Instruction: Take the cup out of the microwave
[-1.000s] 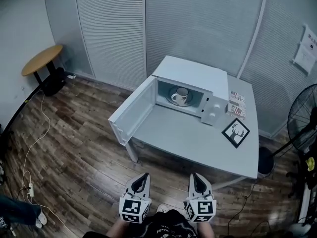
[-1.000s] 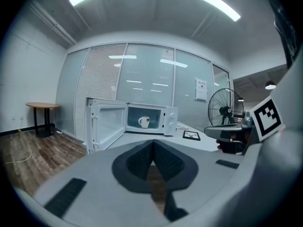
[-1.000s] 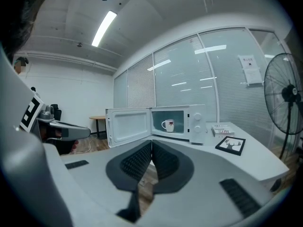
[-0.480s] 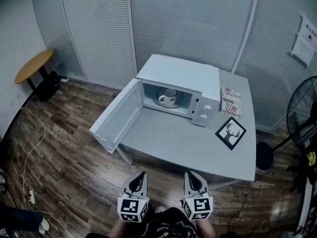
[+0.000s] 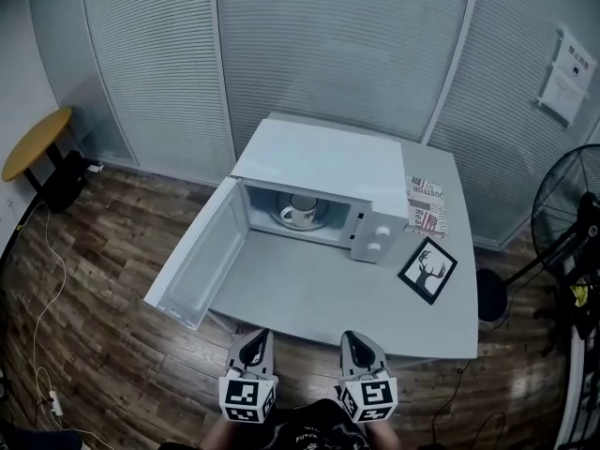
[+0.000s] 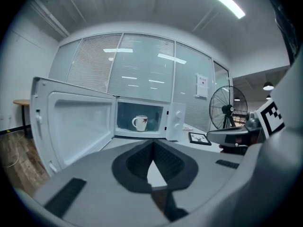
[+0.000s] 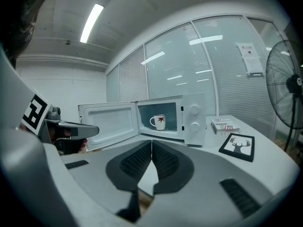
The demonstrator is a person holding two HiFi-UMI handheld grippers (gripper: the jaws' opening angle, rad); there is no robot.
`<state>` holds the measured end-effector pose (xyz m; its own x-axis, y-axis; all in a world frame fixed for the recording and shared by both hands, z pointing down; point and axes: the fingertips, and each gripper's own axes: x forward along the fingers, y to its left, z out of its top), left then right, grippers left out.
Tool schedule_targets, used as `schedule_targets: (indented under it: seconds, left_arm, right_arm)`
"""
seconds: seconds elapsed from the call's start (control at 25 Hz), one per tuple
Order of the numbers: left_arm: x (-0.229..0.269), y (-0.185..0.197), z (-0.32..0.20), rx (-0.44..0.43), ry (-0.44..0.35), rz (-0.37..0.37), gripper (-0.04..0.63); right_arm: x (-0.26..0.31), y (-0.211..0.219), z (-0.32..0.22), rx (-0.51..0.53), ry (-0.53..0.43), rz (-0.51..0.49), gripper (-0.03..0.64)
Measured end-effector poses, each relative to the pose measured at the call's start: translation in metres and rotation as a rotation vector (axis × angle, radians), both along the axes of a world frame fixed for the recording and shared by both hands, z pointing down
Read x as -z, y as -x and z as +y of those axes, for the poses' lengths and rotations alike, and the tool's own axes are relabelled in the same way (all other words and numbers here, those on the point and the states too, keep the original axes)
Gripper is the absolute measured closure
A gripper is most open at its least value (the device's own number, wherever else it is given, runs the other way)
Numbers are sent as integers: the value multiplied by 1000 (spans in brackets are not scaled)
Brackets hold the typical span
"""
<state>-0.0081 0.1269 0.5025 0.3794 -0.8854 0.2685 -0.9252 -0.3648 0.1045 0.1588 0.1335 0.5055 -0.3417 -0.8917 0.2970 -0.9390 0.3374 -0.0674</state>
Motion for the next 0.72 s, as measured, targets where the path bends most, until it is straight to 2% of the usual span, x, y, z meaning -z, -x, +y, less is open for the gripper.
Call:
schedule_targets:
  seconds: [0.4,0.72]
  left_arm:
    - [-2,13,-85,-68,8,1,589]
    - [-7,24,-135,-105,25,-4,589]
  right_arm:
    - [-5,25,-66,-33,32,-2,612]
    - [-7,35,-108,-112,57,-15,612]
